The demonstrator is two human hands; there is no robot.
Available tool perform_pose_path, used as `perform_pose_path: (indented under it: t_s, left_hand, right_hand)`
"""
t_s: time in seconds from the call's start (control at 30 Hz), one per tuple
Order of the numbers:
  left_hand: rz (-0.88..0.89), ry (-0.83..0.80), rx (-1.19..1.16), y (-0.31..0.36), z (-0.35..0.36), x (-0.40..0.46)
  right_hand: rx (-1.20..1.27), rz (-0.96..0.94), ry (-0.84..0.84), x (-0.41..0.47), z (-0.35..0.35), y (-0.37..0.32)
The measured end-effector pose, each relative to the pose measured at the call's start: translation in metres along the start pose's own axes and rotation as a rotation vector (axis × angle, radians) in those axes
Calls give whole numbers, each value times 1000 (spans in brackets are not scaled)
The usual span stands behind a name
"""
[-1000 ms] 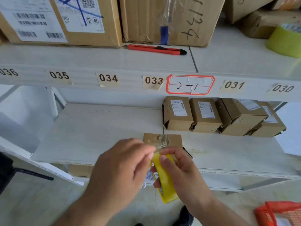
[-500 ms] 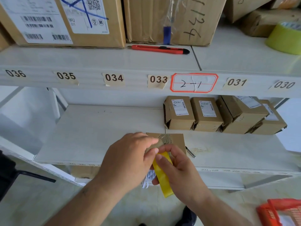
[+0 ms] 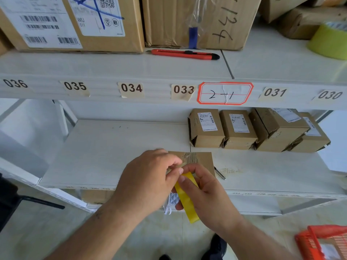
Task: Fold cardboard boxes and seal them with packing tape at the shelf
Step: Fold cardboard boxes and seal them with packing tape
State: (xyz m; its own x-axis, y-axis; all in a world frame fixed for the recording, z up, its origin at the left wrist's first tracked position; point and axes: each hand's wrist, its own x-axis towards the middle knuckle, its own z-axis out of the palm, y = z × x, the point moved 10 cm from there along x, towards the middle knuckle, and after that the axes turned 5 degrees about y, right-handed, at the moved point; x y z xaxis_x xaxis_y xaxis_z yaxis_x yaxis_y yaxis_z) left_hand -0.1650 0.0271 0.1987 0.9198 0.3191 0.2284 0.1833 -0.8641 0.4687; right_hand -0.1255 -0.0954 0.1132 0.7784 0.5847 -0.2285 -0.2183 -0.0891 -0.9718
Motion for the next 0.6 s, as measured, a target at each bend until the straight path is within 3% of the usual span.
perform_pose_path:
  t_s: [0.3, 0.6]
  left_hand:
    - [22, -9, -38, 3, 7, 0]
    - [62, -214, -223, -15, 36, 8]
  right_hand:
    - [-56, 16, 13, 3, -2, -1]
    - [-45, -3, -115, 6, 3, 3]
